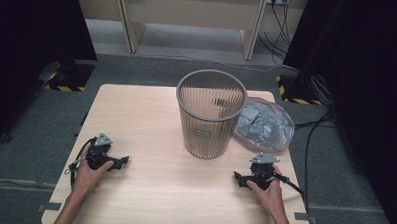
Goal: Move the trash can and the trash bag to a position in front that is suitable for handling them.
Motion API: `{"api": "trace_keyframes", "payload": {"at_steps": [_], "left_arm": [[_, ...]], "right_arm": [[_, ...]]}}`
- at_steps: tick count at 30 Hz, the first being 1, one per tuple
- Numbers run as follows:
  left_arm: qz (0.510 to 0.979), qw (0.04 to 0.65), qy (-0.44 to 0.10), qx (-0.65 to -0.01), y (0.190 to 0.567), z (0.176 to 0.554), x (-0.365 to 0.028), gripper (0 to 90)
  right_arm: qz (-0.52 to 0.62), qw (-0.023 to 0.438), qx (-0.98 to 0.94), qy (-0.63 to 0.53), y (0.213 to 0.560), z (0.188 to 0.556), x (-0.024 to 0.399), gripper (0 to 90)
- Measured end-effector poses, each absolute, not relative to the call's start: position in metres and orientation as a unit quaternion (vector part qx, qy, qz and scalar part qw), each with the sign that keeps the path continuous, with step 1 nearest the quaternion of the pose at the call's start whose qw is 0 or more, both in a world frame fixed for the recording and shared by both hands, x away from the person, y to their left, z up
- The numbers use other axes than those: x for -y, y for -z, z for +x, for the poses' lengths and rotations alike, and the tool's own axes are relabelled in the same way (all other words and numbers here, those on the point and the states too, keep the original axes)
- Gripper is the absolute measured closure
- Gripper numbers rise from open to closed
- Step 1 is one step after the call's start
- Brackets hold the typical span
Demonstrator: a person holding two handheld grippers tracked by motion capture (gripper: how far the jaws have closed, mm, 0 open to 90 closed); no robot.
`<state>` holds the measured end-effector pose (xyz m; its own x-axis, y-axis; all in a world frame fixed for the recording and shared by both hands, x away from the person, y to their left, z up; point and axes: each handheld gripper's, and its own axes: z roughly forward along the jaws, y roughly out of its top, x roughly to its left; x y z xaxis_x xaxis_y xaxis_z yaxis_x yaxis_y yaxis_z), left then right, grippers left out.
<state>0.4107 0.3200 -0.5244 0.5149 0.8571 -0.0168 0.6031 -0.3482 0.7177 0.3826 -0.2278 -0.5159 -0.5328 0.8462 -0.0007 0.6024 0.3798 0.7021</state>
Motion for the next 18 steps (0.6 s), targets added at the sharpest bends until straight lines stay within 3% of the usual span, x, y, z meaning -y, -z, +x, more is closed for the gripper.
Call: {"api": "trace_keyframes", "payload": {"at_steps": [12, 15, 16, 18], "left_arm": [[0.8, 0.343, -0.185, -0.457, 0.5244, 0.4107, -0.3201, 0.0], [0.8, 0.344, -0.185, -0.457, 0.5244, 0.4109, -0.3202, 0.0], [0.799, 0.344, -0.185, -0.457, 0.5245, 0.4108, -0.3201, 0.0], [0.8, 0.344, -0.185, -0.456, 0.5244, 0.4109, -0.3202, 0.0]], "right_arm": [[0.444, 0.182, -0.812, -0.332, 0.5158, 0.3835, 0.2283, 4.6], [0.438, 0.179, -0.814, -0.337, 0.5152, 0.3828, 0.2293, 8.9], [0.432, 0.181, -0.813, -0.345, 0.514, 0.3822, 0.2324, 15.7], [0.432, 0.181, -0.809, -0.356, 0.5116, 0.3825, 0.2357, 12.9]]}}
